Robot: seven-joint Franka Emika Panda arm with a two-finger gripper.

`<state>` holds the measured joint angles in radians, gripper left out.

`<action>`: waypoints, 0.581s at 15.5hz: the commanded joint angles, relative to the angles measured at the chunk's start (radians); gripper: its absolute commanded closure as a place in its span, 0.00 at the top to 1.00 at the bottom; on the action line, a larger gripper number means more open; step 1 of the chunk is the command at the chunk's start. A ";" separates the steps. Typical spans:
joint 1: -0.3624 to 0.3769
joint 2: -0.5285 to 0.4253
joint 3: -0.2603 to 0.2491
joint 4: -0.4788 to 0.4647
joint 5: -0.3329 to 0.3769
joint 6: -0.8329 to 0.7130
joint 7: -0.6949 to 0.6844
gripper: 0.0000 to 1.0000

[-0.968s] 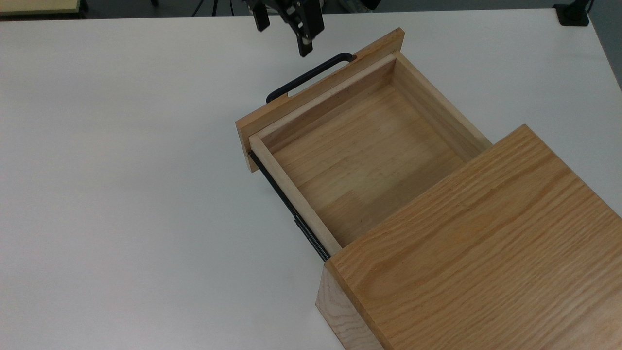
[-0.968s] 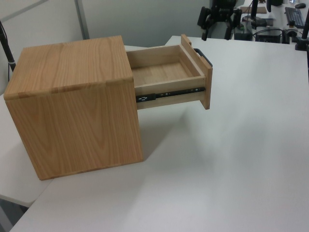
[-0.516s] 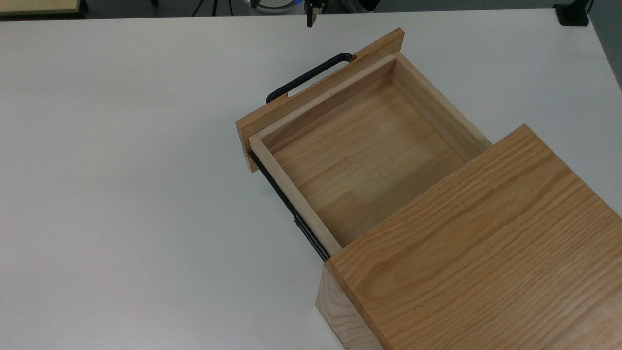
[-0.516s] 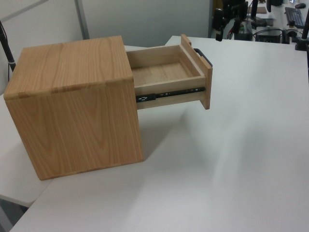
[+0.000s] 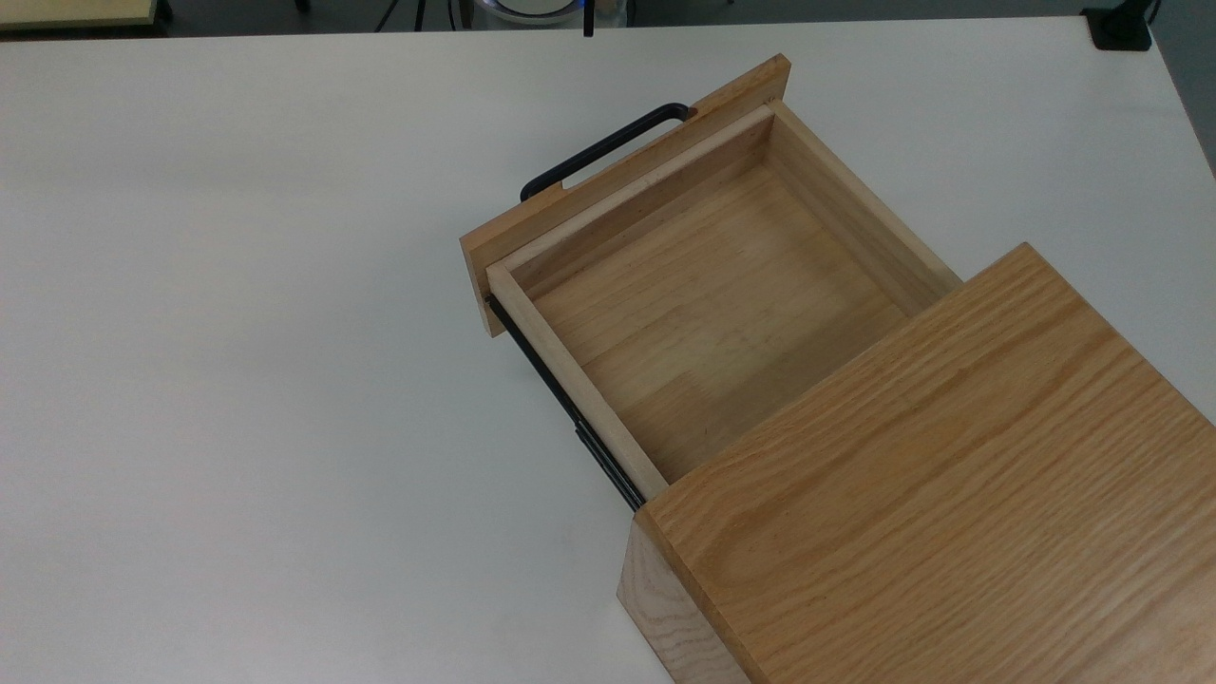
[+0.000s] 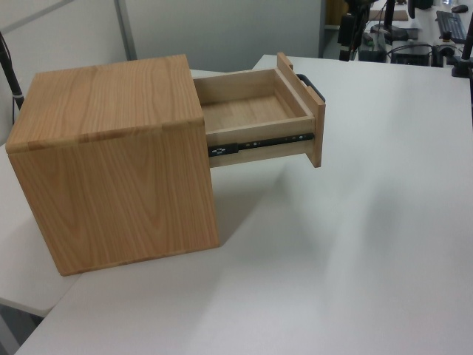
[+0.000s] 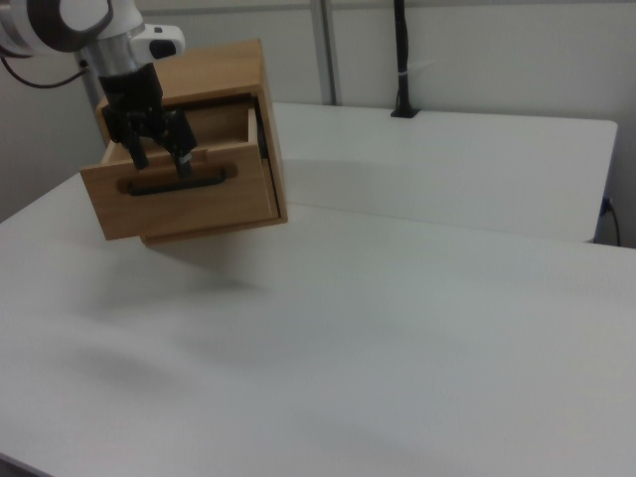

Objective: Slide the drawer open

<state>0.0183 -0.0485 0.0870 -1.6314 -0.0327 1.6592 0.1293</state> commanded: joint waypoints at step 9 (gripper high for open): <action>0.022 -0.013 -0.013 -0.018 -0.015 -0.001 -0.089 1.00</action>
<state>0.0226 -0.0483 0.0870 -1.6348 -0.0327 1.6592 0.0769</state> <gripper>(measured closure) 0.000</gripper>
